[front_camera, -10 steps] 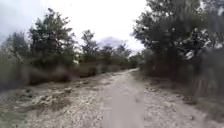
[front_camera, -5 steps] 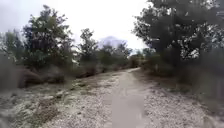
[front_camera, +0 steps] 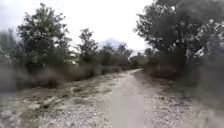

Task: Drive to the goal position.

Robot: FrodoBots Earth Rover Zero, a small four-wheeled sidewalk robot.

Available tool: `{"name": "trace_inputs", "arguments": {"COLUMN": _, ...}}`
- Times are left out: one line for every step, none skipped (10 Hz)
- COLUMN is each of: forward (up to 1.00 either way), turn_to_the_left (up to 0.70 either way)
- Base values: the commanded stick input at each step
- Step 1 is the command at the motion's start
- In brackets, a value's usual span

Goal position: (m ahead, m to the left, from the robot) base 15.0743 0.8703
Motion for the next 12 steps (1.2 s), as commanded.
{"name": "trace_inputs", "arguments": {"forward": 0.70, "turn_to_the_left": 0.00}}
{"name": "trace_inputs", "arguments": {"forward": 0.70, "turn_to_the_left": -0.27}}
{"name": "trace_inputs", "arguments": {"forward": 0.70, "turn_to_the_left": -0.35}}
{"name": "trace_inputs", "arguments": {"forward": 0.70, "turn_to_the_left": -0.35}}
{"name": "trace_inputs", "arguments": {"forward": 0.70, "turn_to_the_left": -0.35}}
{"name": "trace_inputs", "arguments": {"forward": 0.70, "turn_to_the_left": -0.35}}
{"name": "trace_inputs", "arguments": {"forward": 0.70, "turn_to_the_left": -0.35}}
{"name": "trace_inputs", "arguments": {"forward": 0.70, "turn_to_the_left": -0.35}}
{"name": "trace_inputs", "arguments": {"forward": 0.70, "turn_to_the_left": -0.33}}
{"name": "trace_inputs", "arguments": {"forward": 0.70, "turn_to_the_left": 0.00}}
{"name": "trace_inputs", "arguments": {"forward": 0.70, "turn_to_the_left": 0.00}}
{"name": "trace_inputs", "arguments": {"forward": 0.70, "turn_to_the_left": 0.00}}
